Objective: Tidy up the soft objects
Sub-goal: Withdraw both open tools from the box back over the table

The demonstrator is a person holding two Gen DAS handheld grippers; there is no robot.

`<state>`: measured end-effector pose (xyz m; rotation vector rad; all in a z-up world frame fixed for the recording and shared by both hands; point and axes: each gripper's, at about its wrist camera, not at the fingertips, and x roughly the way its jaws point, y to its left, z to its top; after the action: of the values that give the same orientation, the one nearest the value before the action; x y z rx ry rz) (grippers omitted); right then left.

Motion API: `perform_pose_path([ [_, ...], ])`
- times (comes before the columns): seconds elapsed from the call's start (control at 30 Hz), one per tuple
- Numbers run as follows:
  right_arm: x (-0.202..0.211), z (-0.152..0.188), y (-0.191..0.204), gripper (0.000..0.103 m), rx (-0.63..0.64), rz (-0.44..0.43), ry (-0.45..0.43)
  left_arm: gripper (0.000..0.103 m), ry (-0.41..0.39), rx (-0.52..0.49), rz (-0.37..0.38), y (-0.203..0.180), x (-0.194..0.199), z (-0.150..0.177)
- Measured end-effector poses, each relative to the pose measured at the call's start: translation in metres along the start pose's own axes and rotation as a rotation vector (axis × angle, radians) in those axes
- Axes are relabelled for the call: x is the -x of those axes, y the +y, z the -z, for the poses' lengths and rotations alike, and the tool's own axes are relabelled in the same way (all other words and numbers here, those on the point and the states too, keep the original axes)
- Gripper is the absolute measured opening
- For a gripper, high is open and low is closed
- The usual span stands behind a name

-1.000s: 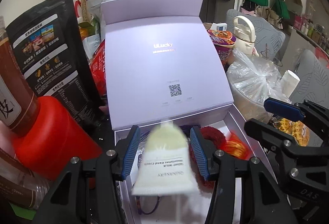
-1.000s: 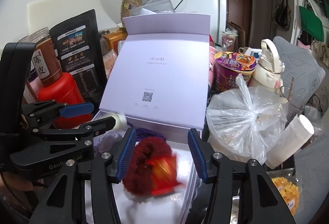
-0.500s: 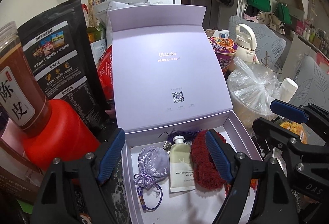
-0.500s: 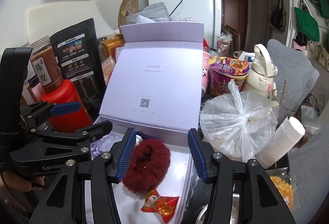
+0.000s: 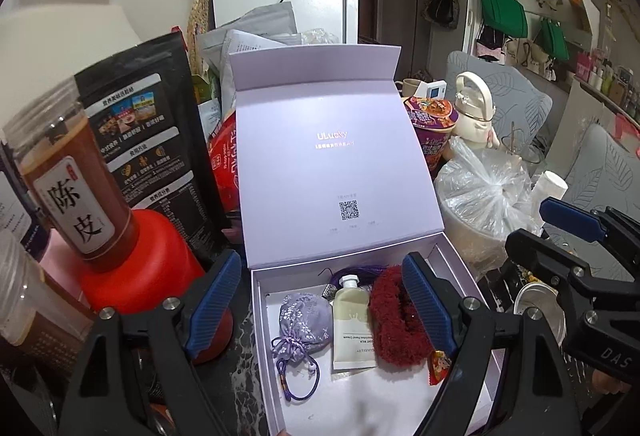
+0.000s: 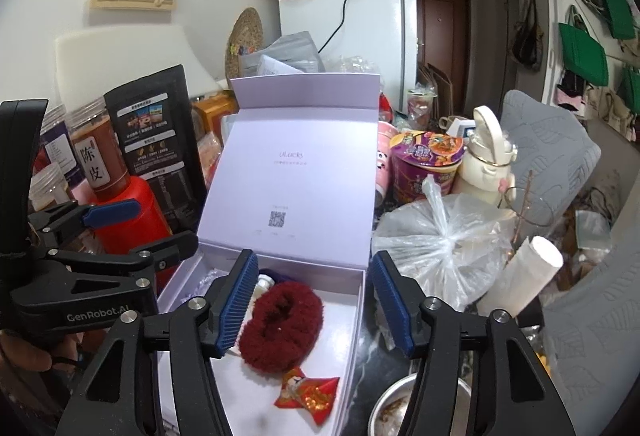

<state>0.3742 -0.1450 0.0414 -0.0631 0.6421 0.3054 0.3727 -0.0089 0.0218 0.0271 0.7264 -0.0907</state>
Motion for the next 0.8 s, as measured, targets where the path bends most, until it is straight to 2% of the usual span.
perform_pose_path([
  [0.07, 0.007, 0.000, 0.000, 0.066, -0.002, 0.005, -0.004, 0.103, -0.009, 0.002, -0.004, 0.000, 0.007, -0.001],
  [0.17, 0.020, 0.002, 0.001, 0.071, -0.014, 0.016, -0.013, 0.103, -0.037, 0.000, -0.023, -0.002, 0.021, -0.001],
  [0.8, 0.119, 0.010, 0.037, 0.074, 0.033, 0.025, -0.123, 0.103, -0.133, -0.005, -0.024, -0.007, 0.119, 0.010],
])
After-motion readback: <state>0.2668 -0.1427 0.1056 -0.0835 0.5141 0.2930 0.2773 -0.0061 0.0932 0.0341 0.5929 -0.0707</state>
